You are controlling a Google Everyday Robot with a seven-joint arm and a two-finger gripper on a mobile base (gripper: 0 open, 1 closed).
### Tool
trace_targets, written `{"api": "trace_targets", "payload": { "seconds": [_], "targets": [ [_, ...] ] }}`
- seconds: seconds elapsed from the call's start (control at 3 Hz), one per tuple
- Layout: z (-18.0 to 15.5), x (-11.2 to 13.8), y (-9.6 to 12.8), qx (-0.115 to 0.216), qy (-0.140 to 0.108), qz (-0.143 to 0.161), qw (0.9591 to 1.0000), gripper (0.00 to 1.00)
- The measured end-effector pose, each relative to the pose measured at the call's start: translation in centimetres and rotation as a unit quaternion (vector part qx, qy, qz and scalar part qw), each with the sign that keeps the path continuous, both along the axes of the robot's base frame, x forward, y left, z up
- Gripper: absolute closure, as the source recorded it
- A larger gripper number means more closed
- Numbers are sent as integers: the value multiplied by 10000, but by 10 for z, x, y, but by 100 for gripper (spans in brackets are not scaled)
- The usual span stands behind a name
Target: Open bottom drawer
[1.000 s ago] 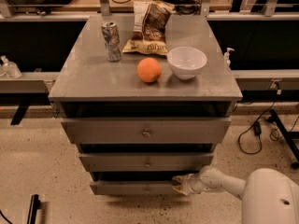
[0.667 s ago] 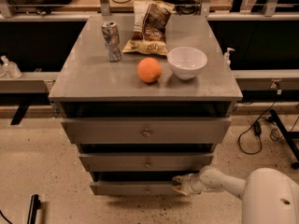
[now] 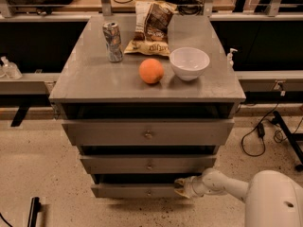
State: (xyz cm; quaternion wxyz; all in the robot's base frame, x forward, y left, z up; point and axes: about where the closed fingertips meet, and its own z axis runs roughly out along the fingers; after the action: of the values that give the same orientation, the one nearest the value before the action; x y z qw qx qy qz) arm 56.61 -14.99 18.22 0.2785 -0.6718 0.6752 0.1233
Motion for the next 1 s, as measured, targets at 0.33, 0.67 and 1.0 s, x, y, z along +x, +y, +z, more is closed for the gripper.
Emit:
{"api": "trace_targets", "payload": {
  "seconds": [0.33, 0.67, 1.0],
  "targets": [
    [0, 0, 0, 0, 0, 0, 10000, 15],
    [-1, -1, 2, 8, 13, 9, 10000, 0],
    [-1, -1, 2, 8, 13, 9, 10000, 0]
  ]
}}
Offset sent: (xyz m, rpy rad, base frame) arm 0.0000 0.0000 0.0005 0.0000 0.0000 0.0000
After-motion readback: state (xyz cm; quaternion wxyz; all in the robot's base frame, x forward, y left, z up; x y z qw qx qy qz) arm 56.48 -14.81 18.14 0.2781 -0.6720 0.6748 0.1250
